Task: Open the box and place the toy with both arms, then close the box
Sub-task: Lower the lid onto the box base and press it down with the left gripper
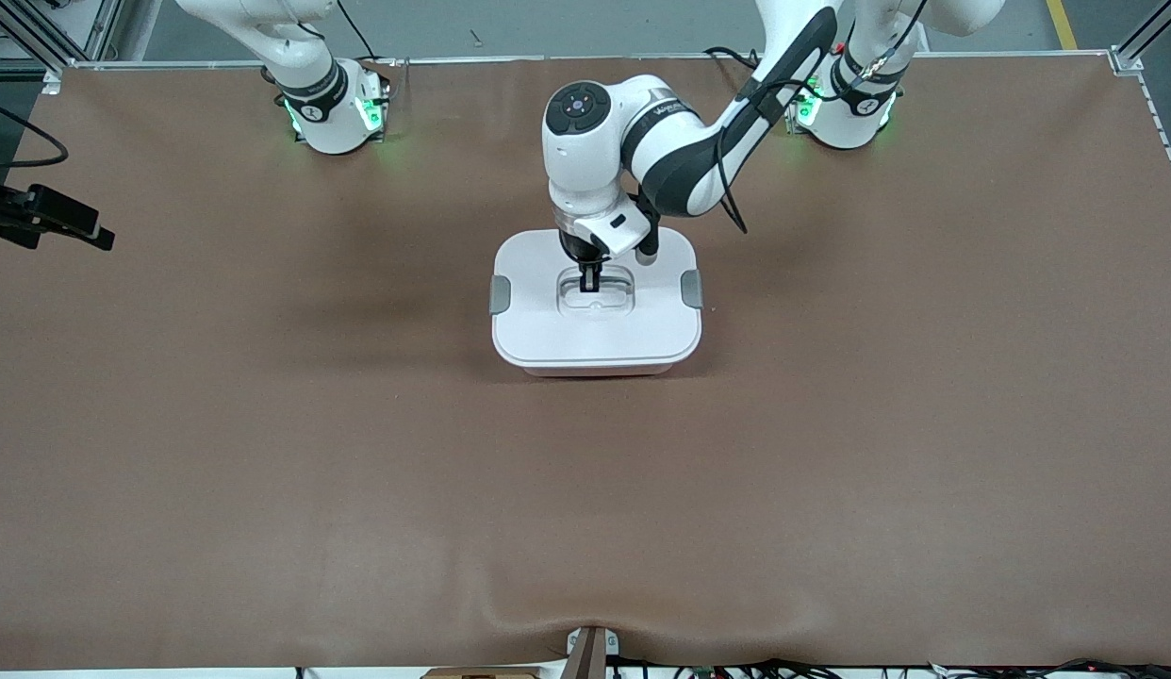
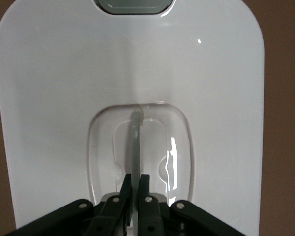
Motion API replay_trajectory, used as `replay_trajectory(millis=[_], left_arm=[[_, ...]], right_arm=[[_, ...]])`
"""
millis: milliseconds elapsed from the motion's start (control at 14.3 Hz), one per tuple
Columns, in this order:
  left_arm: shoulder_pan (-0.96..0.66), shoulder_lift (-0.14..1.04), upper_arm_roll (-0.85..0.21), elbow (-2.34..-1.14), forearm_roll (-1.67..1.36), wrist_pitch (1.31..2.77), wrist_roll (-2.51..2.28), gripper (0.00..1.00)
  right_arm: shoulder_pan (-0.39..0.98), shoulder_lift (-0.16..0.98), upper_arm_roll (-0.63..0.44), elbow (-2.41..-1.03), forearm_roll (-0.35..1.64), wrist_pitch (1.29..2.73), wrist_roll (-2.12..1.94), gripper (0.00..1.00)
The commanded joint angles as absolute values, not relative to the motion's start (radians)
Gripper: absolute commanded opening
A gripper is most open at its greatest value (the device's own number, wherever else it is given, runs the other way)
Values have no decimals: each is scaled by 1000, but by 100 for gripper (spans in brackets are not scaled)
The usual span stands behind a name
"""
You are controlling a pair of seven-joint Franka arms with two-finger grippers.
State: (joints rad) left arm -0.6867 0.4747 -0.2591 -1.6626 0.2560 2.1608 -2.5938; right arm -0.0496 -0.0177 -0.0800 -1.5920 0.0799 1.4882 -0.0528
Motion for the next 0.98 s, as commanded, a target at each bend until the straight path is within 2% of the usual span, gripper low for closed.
replay_trajectory(millis=[0, 349, 698, 907], left_arm=[[-690, 486, -259, -1687, 285, 2169, -2614, 0], [-690, 479, -259, -1742, 291, 2238, -2614, 0], [-689, 471, -261, -1743, 291, 2240, -2615, 0], [-686, 428, -262, -1736, 276, 2223, -2612, 0]], right_arm=[[-57, -35, -80, -1611, 100, 1494, -67, 100], [-57, -35, -80, -1609, 100, 1493, -67, 100], [-58, -35, -80, -1609, 101, 1491, -67, 100], [-58, -35, -80, -1609, 101, 1491, -67, 100]])
